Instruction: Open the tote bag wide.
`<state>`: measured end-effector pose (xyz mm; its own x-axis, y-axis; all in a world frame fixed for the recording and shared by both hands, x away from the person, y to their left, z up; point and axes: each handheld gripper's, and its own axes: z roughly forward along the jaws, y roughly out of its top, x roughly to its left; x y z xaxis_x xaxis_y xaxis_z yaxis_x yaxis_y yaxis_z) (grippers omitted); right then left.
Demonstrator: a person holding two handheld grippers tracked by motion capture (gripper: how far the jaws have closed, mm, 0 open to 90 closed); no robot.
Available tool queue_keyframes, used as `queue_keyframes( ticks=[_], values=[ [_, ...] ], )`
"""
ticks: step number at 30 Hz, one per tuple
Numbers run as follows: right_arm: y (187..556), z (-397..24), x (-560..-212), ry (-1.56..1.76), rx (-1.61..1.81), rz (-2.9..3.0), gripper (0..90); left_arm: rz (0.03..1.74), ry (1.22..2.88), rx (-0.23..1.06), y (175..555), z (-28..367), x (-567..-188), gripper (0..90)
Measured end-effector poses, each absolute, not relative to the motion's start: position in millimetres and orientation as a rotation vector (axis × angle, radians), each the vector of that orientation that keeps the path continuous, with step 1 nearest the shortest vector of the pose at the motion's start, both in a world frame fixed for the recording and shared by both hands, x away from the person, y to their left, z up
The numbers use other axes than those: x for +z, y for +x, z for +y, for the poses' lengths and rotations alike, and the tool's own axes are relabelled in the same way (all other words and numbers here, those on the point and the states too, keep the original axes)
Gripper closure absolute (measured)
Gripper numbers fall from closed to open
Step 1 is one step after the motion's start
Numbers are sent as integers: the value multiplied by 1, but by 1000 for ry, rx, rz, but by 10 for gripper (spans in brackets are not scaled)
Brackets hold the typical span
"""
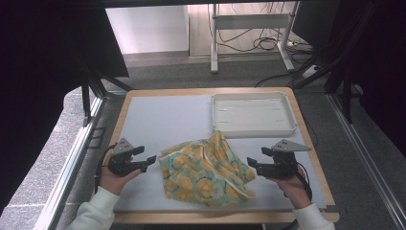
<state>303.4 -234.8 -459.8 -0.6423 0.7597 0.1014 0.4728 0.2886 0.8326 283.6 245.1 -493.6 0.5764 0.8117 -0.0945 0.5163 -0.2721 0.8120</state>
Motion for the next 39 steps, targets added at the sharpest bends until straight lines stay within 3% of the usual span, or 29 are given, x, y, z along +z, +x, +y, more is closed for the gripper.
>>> queue_keyframes(
  ticks=[14, 27, 39],
  values=[
    [296, -204, -451, 999, 1278, 2340, 313, 1043, 1903, 428, 271, 248, -483, 378],
    [287, -180, -452, 930, 1265, 2440, 349, 1024, 1941, 316, 319, 214, -479, 433],
    [292, -167, -463, 917, 1210, 2484, 351, 962, 2053, 237, 325, 196, -494, 449]
  ],
)
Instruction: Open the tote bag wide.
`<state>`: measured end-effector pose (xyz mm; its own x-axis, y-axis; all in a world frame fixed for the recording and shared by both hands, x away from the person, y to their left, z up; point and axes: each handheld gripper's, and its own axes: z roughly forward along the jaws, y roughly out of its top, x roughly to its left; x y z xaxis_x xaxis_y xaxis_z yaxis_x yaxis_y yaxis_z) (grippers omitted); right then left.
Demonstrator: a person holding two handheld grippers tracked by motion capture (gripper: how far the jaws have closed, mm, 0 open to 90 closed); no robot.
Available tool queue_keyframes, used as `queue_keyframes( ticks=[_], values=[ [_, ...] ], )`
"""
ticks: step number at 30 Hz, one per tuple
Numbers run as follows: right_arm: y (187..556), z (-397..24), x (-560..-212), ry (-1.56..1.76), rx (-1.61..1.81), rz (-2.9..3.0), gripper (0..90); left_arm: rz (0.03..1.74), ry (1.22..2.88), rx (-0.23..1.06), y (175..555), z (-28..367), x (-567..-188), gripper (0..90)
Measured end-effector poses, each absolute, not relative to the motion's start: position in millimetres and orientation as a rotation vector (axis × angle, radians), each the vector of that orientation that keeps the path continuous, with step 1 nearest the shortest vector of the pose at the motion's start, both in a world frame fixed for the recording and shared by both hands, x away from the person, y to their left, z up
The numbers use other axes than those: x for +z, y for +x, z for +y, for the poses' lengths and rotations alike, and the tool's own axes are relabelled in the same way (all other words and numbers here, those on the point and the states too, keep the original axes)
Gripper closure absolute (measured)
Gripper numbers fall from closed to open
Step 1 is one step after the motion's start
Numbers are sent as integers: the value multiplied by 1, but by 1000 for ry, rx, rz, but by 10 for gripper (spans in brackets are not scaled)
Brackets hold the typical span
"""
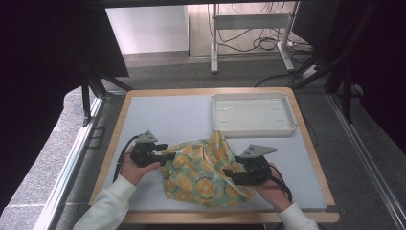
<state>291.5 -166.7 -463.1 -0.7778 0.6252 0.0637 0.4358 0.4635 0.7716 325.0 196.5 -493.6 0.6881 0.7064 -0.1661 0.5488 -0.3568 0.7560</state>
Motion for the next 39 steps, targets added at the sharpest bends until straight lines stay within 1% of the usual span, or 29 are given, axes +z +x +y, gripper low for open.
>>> queue_keyframes(
  ticks=[5, 9, 10, 12, 13, 15, 17, 20, 26, 32, 39],
  values=[
    [293, -168, -463, 927, 1220, 2479, 351, 923, 2101, 176, 325, 194, -498, 467],
    [294, -170, -464, 933, 1221, 2477, 350, 894, 2149, 162, 323, 188, -501, 475],
    [294, -170, -464, 937, 1222, 2476, 349, 888, 2158, 158, 323, 187, -502, 491],
    [294, -171, -464, 939, 1221, 2473, 349, 874, 2175, 159, 322, 185, -503, 592],
    [294, -171, -464, 939, 1221, 2473, 349, 867, 2179, 156, 322, 185, -503, 592],
    [294, -172, -464, 945, 1221, 2470, 349, 848, 2186, 164, 321, 184, -503, 680],
    [295, -172, -465, 949, 1217, 2470, 349, 825, 2178, 147, 320, 185, -502, 759],
    [296, -173, -466, 965, 1208, 2476, 349, 798, 2172, 126, 319, 187, -501, 864],
    [296, -173, -466, 965, 1207, 2476, 349, 784, 2156, 102, 313, 190, -497, 882],
    [297, -173, -465, 967, 1215, 2469, 353, 775, 2091, 102, 303, 203, -485, 884],
    [296, -160, -468, 917, 1183, 2538, 392, 764, 2072, 101, 295, 208, -482, 883]
  ],
)
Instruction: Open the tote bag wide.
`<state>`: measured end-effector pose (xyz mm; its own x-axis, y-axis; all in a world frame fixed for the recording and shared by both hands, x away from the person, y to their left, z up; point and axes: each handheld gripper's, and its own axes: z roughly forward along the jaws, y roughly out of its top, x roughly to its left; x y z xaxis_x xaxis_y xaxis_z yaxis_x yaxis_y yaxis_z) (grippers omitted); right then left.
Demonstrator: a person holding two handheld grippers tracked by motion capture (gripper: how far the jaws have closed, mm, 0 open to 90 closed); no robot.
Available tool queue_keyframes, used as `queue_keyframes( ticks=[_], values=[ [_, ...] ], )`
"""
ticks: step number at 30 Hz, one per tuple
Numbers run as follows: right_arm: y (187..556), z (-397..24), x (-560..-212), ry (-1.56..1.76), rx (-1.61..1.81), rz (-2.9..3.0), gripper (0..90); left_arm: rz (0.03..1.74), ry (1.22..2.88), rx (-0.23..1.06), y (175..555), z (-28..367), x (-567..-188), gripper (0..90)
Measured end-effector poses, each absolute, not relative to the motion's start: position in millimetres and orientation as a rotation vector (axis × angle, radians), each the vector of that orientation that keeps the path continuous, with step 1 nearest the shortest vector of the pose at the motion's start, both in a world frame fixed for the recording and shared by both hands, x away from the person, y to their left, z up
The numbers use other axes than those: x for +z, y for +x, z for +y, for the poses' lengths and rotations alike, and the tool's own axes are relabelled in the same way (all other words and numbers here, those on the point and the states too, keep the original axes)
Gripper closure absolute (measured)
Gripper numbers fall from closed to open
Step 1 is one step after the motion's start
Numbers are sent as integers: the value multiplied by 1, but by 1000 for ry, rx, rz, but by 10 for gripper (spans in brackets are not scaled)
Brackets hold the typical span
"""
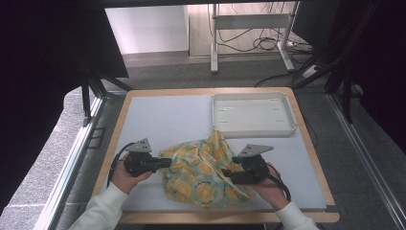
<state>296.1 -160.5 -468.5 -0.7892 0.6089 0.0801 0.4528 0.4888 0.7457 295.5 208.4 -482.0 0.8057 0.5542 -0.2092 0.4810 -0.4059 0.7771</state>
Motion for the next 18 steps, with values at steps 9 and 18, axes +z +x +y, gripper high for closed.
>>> queue_keyframes(
  ticks=[9, 18],
  values=[
    [294, -152, -478, 910, 1074, 2588, 535, 771, 2062, 94, 295, 211, -483, 883],
    [286, -151, -480, 902, 1018, 2630, 698, 768, 2070, 87, 295, 210, -485, 883]
  ],
)
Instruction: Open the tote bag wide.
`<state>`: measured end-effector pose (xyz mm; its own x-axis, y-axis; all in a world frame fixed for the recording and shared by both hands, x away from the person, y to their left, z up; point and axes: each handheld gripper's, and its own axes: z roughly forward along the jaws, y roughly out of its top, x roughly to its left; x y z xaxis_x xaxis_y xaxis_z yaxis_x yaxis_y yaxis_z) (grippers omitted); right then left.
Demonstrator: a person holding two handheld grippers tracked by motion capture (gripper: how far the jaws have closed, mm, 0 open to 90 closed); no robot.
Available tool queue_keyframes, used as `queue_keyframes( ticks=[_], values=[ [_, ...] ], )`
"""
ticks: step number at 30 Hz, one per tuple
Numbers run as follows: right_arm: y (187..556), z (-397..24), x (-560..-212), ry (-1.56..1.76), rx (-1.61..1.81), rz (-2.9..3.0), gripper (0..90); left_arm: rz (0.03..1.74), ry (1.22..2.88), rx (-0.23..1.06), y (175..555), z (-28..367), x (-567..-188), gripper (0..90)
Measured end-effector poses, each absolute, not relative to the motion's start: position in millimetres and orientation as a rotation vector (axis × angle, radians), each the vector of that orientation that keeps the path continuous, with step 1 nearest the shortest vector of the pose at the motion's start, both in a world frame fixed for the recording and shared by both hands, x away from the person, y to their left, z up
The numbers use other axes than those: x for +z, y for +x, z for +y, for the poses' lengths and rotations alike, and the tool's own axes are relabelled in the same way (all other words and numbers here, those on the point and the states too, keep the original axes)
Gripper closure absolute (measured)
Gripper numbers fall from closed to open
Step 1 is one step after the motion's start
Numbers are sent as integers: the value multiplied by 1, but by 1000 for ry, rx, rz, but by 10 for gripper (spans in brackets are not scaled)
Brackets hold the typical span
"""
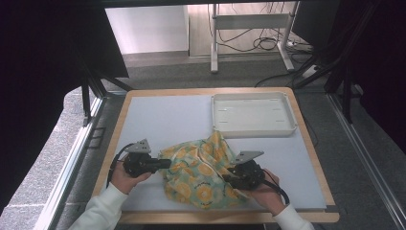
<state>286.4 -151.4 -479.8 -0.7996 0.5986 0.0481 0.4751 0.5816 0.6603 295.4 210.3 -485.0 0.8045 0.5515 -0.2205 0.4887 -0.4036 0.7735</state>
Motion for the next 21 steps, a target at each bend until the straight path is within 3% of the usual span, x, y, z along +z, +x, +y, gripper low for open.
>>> queue_keyframes(
  ticks=[3, 6, 21],
  values=[
    [289, -153, -479, 915, 1068, 2632, 850, 768, 2074, 87, 295, 210, -486, 884],
    [289, -153, -477, 905, 1097, 2632, 880, 769, 2070, 86, 295, 210, -486, 884],
    [276, -182, -445, 850, 1501, 2454, 888, 778, 1996, 89, 285, 222, -476, 884]
  ],
)
